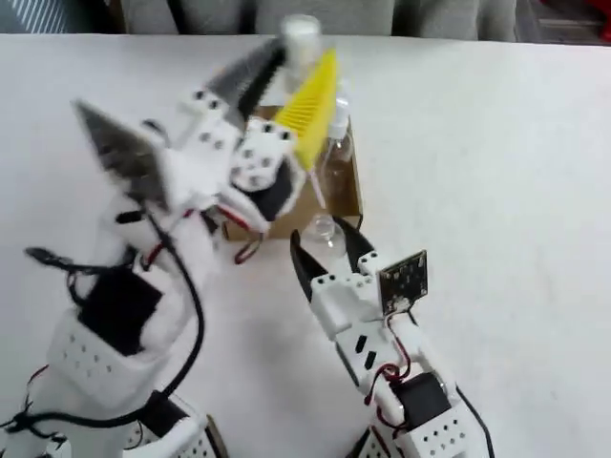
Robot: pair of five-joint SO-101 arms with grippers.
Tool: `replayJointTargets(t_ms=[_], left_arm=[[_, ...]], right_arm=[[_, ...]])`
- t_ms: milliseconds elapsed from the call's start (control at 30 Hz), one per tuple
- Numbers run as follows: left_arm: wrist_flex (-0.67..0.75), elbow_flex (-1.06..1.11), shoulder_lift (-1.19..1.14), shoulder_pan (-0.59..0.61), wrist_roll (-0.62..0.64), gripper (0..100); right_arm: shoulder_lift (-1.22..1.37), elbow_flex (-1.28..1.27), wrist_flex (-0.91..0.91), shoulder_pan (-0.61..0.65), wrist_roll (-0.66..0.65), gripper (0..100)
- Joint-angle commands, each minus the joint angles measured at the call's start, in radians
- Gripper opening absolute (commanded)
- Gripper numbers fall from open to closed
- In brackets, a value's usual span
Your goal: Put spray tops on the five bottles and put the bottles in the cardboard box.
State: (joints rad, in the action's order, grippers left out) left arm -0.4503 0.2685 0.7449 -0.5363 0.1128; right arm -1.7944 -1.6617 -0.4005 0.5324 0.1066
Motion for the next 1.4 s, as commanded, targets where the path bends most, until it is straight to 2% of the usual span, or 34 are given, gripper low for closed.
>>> replayJointTargets(t_ms=[0,467,600,733,1033,1200,1367], left_arm=[[0.002,-0.063,-0.045,-0.021,-0.002,2],[0.012,0.112,-0.019,0.002,-0.003,2],[0.143,0.239,0.054,0.005,-0.003,2],[0.180,0.322,0.110,0.002,-0.003,2],[0.176,0.261,0.117,0.064,-0.003,2],[0.187,0.308,0.113,0.059,-0.003,2],[0.267,0.377,0.113,0.056,-0.003,2]], right_arm=[[-0.010,0.005,0.024,0.012,0.008,1.5],[-0.010,0.005,0.018,0.004,0.008,1.5],[-0.010,0.003,0.018,0.004,0.008,1.5],[-0.010,0.003,0.016,0.007,0.008,1.5],[-0.010,-0.012,0.016,0.010,0.008,1.5],[-0.010,-0.012,0.016,0.010,0.008,1.5],[-0.010,-0.012,0.016,0.010,0.008,1.5]])
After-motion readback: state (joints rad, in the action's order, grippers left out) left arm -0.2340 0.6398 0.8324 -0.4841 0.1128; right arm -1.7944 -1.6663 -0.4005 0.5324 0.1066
